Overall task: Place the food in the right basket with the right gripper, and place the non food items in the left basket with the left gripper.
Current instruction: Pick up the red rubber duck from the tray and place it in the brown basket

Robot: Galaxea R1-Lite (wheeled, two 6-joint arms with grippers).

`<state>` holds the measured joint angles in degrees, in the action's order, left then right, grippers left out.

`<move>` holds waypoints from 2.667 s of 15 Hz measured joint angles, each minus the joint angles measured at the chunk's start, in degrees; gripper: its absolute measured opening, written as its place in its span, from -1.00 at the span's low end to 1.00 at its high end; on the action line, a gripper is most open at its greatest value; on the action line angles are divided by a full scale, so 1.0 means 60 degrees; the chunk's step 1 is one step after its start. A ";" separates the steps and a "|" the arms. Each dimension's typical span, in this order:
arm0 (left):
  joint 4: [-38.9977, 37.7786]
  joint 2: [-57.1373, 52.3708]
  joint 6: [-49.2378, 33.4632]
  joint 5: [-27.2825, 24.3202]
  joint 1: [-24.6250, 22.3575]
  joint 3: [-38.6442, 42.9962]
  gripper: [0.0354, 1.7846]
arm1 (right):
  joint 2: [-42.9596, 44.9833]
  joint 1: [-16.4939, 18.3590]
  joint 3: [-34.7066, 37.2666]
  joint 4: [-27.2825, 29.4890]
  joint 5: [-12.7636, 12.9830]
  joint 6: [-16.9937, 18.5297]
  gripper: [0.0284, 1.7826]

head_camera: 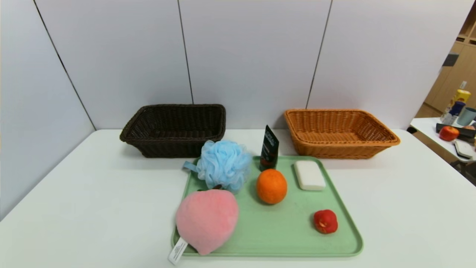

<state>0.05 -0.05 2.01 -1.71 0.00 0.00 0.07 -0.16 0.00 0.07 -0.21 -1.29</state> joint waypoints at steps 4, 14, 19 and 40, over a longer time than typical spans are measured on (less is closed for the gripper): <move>0.0055 0.0024 0.0073 -0.0069 0.0000 -0.0246 0.89 | -0.0004 0.0000 -0.0081 0.0043 -0.0016 -0.0047 0.92; 0.5752 0.6530 -0.1950 -0.0577 0.0030 -1.0143 0.89 | -0.6315 -0.0051 -1.1628 0.6441 -0.2225 0.3031 0.92; 0.7048 0.9702 -0.2497 -0.1144 0.0835 -1.1924 0.89 | -1.0992 -0.0874 -1.4387 0.8680 -0.2341 0.4137 0.92; 0.5518 1.0821 -0.3096 -0.0839 0.2668 -1.0124 0.89 | -1.8526 -0.5665 -1.5202 1.0644 0.0319 0.7873 0.92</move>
<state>33.16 64.88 -16.57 -6.74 16.01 -60.75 -111.08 -34.15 -91.21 63.94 1.71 45.95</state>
